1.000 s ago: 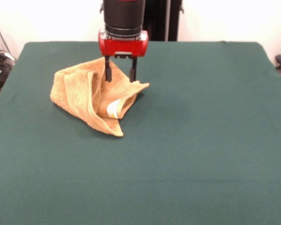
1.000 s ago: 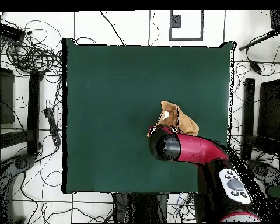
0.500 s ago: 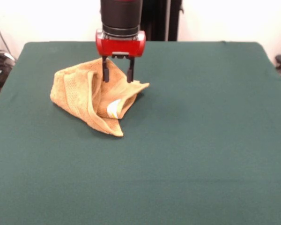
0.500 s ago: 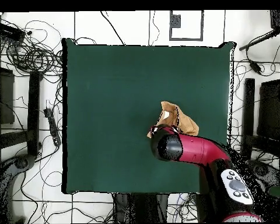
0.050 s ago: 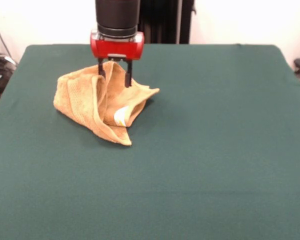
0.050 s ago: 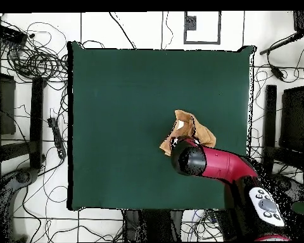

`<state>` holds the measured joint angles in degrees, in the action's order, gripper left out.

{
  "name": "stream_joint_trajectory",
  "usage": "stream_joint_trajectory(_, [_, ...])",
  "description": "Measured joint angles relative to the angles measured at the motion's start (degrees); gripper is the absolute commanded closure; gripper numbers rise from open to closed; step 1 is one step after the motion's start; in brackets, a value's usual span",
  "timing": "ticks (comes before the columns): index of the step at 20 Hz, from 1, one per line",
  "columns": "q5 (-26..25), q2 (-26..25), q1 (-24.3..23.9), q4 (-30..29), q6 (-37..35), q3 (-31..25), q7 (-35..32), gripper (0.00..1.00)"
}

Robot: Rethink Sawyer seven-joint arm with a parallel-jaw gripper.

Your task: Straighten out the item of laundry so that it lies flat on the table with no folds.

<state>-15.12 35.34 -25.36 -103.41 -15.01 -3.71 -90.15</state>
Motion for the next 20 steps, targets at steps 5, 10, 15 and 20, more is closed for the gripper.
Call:
stream_joint_trajectory(5, [0.0,-0.19,-2.25,0.05,-0.01,-1.03,0.0,0.0])
stream_joint_trajectory(10, [-0.89,-1.49,-3.85,0.9,0.01,-1.77,0.0,0.0])
stream_joint_trajectory(15, [-3.03,-4.7,-6.1,2.89,-0.01,-3.69,0.0,0.0])
stream_joint_trajectory(20, [-5.3,-7.95,-7.66,5.31,-0.02,-5.07,0.0,0.0])
